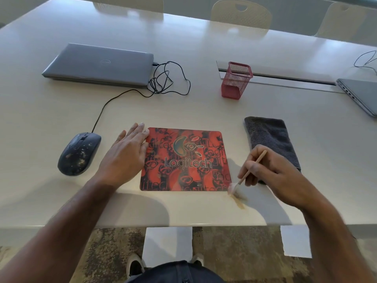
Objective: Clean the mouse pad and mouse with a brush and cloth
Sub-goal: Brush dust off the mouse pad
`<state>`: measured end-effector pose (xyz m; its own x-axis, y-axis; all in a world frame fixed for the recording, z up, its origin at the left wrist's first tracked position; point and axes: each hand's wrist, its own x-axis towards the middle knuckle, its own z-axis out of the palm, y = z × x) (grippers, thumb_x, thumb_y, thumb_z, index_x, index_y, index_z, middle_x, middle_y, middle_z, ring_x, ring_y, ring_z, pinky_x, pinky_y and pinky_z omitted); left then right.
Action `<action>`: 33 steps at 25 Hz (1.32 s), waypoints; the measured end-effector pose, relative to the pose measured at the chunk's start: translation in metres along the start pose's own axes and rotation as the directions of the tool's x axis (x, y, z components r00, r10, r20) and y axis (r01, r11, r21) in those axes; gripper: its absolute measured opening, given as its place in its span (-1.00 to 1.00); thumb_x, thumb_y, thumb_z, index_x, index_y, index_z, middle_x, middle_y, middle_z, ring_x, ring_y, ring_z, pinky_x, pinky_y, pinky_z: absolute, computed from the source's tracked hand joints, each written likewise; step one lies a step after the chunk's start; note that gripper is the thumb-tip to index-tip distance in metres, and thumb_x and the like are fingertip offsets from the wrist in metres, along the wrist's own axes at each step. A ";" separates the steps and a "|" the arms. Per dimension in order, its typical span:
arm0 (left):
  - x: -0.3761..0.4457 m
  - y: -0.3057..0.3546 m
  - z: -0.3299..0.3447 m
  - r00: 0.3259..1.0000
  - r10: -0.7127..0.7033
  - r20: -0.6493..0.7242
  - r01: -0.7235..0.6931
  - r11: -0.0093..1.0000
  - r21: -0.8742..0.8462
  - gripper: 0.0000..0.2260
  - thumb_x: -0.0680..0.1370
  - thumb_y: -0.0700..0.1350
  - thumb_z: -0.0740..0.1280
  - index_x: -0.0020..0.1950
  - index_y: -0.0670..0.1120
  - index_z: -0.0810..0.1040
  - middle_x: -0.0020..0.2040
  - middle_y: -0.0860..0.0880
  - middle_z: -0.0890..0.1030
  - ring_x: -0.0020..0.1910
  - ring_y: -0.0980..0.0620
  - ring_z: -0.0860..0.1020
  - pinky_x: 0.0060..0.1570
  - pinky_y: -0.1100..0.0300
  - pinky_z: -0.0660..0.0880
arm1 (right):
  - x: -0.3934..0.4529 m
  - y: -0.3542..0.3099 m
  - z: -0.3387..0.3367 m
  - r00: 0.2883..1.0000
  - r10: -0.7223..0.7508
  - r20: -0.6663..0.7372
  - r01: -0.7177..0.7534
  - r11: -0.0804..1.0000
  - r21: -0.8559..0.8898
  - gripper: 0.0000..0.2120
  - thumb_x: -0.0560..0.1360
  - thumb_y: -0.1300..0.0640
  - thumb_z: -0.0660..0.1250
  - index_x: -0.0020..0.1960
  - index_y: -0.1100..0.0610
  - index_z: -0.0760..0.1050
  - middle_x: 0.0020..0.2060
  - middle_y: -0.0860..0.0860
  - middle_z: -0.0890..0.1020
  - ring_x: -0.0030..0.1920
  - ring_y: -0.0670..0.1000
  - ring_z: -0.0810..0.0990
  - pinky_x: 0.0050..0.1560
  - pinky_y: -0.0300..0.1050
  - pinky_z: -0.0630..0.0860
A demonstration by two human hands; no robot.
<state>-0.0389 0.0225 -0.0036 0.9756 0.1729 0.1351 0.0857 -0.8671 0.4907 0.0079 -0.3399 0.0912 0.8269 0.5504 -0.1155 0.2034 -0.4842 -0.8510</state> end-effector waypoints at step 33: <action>0.000 0.000 0.001 1.000 0.013 -0.008 -0.013 1.000 0.009 -0.57 0.70 -0.09 0.13 0.59 -0.09 0.28 0.63 -0.02 0.19 0.62 0.14 0.03 0.58 0.15 -0.06 | 0.003 0.001 0.024 0.996 0.001 -0.089 -0.001 1.000 0.009 -0.84 0.68 0.21 0.26 -0.07 0.23 0.48 -0.22 0.16 0.73 -0.27 0.15 0.69 -0.17 0.05 0.61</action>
<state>-0.0387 0.0221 -0.0049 0.9750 0.1653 0.1486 0.0748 -0.8736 0.4809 -0.0020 -0.3224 0.0773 0.8706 0.4868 -0.0707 0.1979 -0.4781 -0.8557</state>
